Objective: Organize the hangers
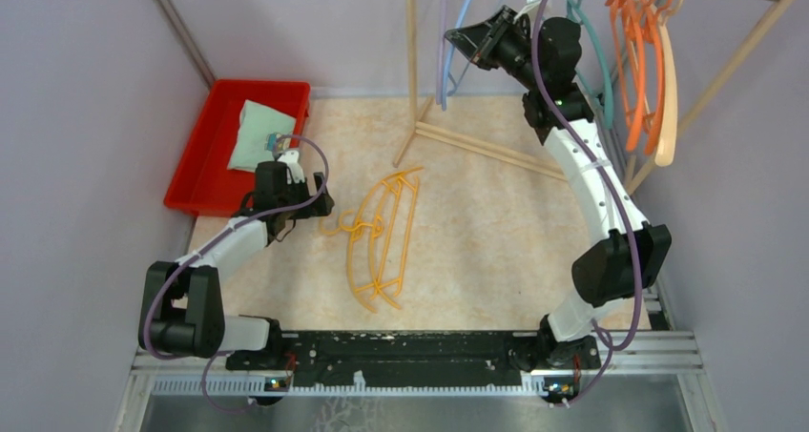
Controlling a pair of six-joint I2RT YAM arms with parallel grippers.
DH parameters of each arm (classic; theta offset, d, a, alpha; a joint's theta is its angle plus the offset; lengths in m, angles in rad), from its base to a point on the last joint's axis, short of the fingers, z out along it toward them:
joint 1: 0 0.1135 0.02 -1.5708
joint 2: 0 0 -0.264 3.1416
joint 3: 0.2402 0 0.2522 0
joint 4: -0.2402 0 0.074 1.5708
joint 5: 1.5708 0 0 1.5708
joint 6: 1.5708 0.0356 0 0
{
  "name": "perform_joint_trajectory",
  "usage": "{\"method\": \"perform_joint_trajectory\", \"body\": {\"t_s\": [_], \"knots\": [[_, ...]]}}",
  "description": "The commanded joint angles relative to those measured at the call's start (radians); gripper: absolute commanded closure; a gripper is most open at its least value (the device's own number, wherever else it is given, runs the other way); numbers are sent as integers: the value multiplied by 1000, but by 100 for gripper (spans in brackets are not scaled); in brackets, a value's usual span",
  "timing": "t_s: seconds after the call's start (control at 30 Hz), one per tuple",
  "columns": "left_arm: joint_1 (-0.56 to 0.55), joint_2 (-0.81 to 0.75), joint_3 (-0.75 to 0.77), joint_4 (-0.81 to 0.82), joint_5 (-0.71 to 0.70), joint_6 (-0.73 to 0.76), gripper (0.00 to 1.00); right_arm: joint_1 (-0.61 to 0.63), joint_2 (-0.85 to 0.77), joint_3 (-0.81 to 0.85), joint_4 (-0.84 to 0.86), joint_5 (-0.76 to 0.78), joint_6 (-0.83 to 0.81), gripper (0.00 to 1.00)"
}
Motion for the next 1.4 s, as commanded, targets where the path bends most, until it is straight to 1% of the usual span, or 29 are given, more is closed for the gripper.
{"method": "perform_joint_trajectory", "body": {"t_s": [0.0,0.2,0.33,0.37,0.53,0.77,0.93,1.1,1.2,1.37], "knots": [[4,-18,-10,21,12,-6,0,7,-34,33,72,12,-9,100],[4,-26,-10,22,11,-4,0,7,-2,77,60,48,-15,100],[4,-29,-8,22,7,0,0,6,28,130,6,72,-14,100],[3,-30,-8,22,8,1,0,6,60,134,0,82,-8,100],[3,-38,-11,20,-2,7,0,5,92,147,-33,145,24,100],[4,-44,-8,18,-14,14,0,5,132,146,-34,153,75,100],[5,-43,-8,18,-21,16,0,21,208,259,-107,153,67,100],[5,-39,-7,16,-32,21,0,64,287,358,-179,151,48,100],[5,-41,-7,13,-34,23,0,89,305,342,-185,149,51,100],[5,-41,-7,11,-35,24,0,106,301,267,-142,145,84,100]]}}
